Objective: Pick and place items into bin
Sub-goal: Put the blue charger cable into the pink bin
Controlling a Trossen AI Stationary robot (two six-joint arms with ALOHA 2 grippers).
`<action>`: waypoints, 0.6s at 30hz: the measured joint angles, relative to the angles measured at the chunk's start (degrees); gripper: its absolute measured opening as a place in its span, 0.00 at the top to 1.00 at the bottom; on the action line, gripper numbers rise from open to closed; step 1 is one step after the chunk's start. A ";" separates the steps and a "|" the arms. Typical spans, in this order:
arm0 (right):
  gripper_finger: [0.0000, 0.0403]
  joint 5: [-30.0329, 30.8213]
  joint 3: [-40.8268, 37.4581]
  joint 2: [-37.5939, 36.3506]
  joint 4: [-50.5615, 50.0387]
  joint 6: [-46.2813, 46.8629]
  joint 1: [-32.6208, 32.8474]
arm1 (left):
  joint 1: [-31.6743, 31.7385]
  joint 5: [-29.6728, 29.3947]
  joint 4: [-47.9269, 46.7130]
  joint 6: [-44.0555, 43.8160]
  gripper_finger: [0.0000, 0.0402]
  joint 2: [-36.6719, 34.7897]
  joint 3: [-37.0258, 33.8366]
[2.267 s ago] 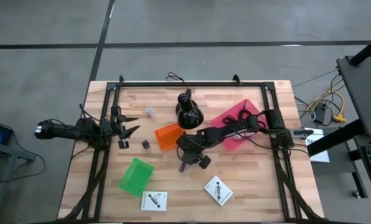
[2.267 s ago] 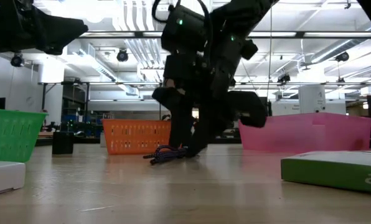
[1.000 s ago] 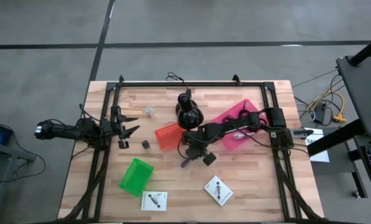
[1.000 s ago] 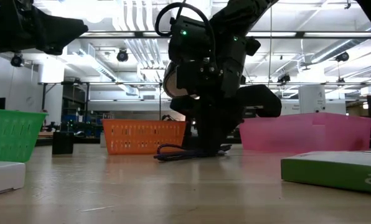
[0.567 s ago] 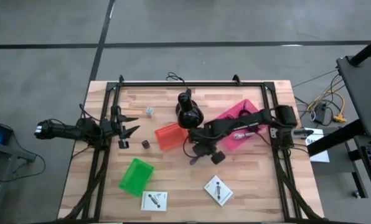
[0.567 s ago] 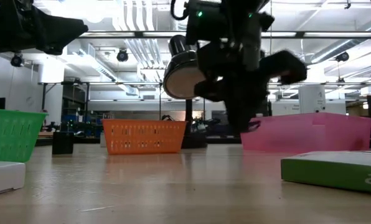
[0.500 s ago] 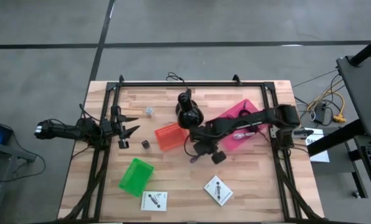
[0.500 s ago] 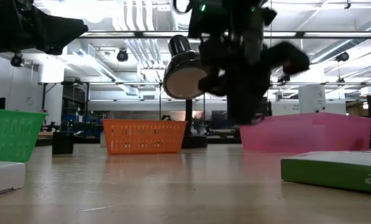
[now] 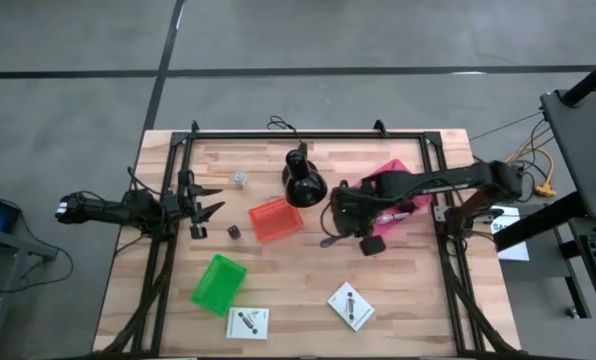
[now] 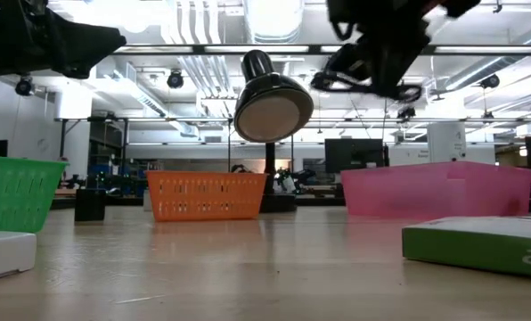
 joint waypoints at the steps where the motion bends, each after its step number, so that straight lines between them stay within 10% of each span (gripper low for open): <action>1: 0.95 0.05 0.00 -0.92 -1.24 1.11 0.00 | 0.00 0.02 0.00 0.01 0.66 0.00 0.00; 18: 0.95 10.71 -11.06 -9.87 -7.42 12.49 -3.71 | 0.00 0.02 0.00 -0.01 0.66 0.00 0.00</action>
